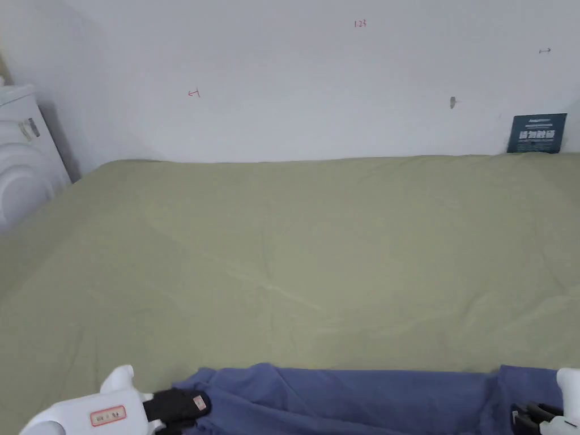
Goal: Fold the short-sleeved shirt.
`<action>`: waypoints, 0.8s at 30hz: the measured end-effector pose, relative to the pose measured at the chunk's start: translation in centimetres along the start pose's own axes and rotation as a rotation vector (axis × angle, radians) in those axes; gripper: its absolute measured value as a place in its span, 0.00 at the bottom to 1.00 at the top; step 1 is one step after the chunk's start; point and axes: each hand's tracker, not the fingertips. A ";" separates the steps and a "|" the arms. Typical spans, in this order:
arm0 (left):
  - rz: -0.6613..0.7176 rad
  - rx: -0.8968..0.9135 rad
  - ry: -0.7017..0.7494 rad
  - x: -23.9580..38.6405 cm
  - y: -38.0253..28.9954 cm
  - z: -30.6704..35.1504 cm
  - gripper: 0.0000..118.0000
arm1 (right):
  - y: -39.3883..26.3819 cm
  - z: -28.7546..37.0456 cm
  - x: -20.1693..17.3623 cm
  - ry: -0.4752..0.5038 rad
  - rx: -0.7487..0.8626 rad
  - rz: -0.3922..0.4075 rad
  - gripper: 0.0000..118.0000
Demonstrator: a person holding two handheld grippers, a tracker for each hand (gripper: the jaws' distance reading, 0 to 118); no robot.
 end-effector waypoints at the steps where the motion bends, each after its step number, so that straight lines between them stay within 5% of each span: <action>1: -0.060 0.000 -0.010 1.6 0.5 0.4 0.05 | 0.0 0.0 0.2 0.001 0.001 -0.007 0.00; 9: -0.414 -0.077 -0.136 15.4 -0.8 -2.7 0.05 | -0.1 0.9 1.5 0.007 0.012 -0.044 0.00; 17: -0.436 -0.276 -0.198 19.1 -6.5 -11.2 0.05 | -0.4 2.6 3.9 -0.031 0.036 -0.077 0.00; 19: -0.442 -0.300 -0.221 18.7 -7.5 -12.5 0.21 | -0.6 2.8 4.3 -0.042 0.040 -0.074 0.00; 20: -0.429 -0.304 -0.222 18.4 -7.8 -12.9 0.55 | -0.7 2.8 4.5 -0.044 0.041 -0.073 0.00; 21: -0.399 -0.286 -0.223 18.0 -8.1 -13.2 0.77 | -0.8 2.8 4.6 -0.046 0.039 -0.073 0.00; 24: -0.205 -0.258 -0.308 16.7 -7.7 -13.5 0.79 | -1.1 2.4 4.7 -0.043 0.025 -0.071 0.00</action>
